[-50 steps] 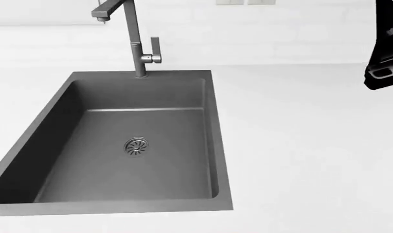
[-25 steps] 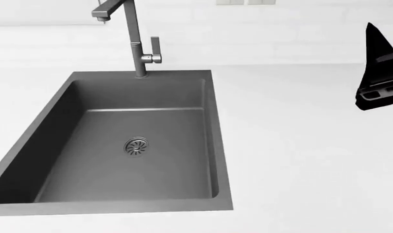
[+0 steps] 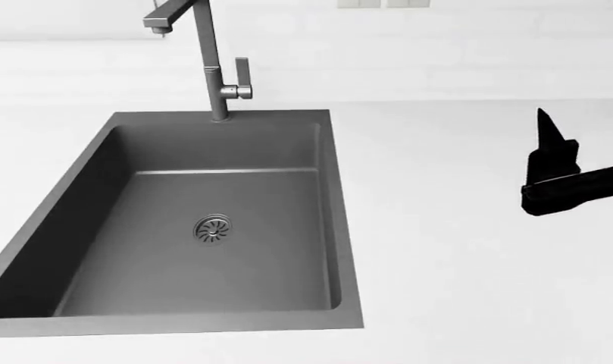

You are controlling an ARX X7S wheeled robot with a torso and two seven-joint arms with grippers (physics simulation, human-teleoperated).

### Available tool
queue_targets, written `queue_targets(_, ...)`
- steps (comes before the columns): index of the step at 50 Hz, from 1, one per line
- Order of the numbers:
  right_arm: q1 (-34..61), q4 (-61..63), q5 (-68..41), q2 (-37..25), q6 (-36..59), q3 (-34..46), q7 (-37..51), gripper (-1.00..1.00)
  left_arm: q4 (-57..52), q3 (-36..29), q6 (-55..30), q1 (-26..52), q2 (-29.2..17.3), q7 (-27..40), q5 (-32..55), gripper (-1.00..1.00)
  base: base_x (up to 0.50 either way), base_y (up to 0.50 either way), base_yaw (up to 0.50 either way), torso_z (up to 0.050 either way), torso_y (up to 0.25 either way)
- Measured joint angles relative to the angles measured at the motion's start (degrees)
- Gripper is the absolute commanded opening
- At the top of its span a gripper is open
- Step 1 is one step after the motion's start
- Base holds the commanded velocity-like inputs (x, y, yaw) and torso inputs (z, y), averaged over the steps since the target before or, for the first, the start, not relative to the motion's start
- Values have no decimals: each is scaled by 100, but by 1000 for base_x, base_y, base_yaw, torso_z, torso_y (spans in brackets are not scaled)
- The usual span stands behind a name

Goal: Pick and place the shaker into the drawer. Then close the cabinet.

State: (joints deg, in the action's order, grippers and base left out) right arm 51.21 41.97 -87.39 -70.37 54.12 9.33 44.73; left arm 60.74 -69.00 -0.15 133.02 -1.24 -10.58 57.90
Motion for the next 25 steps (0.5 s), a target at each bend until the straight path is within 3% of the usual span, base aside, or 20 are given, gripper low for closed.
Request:
queue_targets(12,-51,-181,83,190,154,240,99,100,208,-518,485,-45,118,249,82,100,0,0,0,0,0)
queue_targets(17,270,-223,-28,336,377,404,170,100,361,-585,469,-37,96,407,612,100,0,0,0,0,0)
queue_targets(21,636,-280,-101,467,629,565,154,100,-424,-523,276,-273,-693,1404,1204,100,0,0,0,0,0)
queue_targets(25,1053,-358,-93,617,927,753,40,100,-1969,-537,387,-982,-2345,2904,1912,100,0,0,0,0,0)
